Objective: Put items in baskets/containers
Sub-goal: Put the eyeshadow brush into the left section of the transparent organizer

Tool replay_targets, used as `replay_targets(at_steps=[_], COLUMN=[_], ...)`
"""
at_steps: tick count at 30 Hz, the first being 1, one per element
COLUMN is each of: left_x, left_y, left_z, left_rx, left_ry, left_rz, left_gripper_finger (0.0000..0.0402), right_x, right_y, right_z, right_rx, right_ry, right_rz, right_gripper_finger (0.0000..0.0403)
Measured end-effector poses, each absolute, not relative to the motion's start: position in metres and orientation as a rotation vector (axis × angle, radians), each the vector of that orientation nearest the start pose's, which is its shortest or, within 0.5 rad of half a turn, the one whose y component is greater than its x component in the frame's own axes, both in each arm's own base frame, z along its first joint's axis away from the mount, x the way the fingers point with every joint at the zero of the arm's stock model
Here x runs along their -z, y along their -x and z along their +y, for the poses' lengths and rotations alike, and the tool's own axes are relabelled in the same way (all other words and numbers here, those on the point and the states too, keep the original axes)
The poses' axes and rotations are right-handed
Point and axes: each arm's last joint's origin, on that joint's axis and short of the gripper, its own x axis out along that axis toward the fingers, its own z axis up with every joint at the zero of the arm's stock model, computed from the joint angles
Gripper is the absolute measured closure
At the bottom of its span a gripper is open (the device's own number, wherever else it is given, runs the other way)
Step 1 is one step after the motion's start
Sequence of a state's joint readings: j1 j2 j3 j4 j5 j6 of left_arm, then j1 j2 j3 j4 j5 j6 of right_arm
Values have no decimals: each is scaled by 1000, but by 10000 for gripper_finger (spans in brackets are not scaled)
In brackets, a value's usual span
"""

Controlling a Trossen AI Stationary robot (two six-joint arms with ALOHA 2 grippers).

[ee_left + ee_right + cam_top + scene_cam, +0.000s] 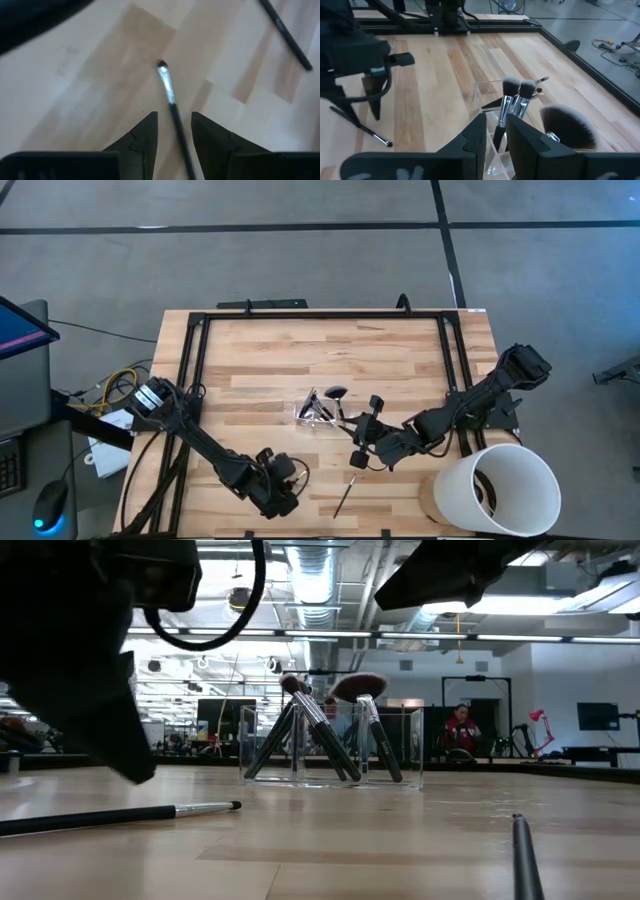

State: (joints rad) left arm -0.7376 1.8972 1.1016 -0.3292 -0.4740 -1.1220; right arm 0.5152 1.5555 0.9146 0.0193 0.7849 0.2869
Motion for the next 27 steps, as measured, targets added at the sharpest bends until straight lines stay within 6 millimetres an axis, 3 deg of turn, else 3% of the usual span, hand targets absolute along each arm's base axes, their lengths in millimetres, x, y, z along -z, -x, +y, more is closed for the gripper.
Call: replay_targets(at_steps=[15, 23, 27], left_x=[-147, -164, -161], left_y=[-299, -310, -308], left_z=[-246, -265, -259], left_rx=[-257, -299, -388], left_ry=[269, 194, 196], left_rz=[839, 866, 921], left_gripper_finger=[286, 291, 299], right_x=[-217, -216, -216], right_y=[-284, -284, -284], right_z=[148, 147, 147], right_rx=[312, 316, 315], right_ry=[79, 83, 83], right_rz=[453, 457, 458], right_gripper_finger=[337, 337, 337])
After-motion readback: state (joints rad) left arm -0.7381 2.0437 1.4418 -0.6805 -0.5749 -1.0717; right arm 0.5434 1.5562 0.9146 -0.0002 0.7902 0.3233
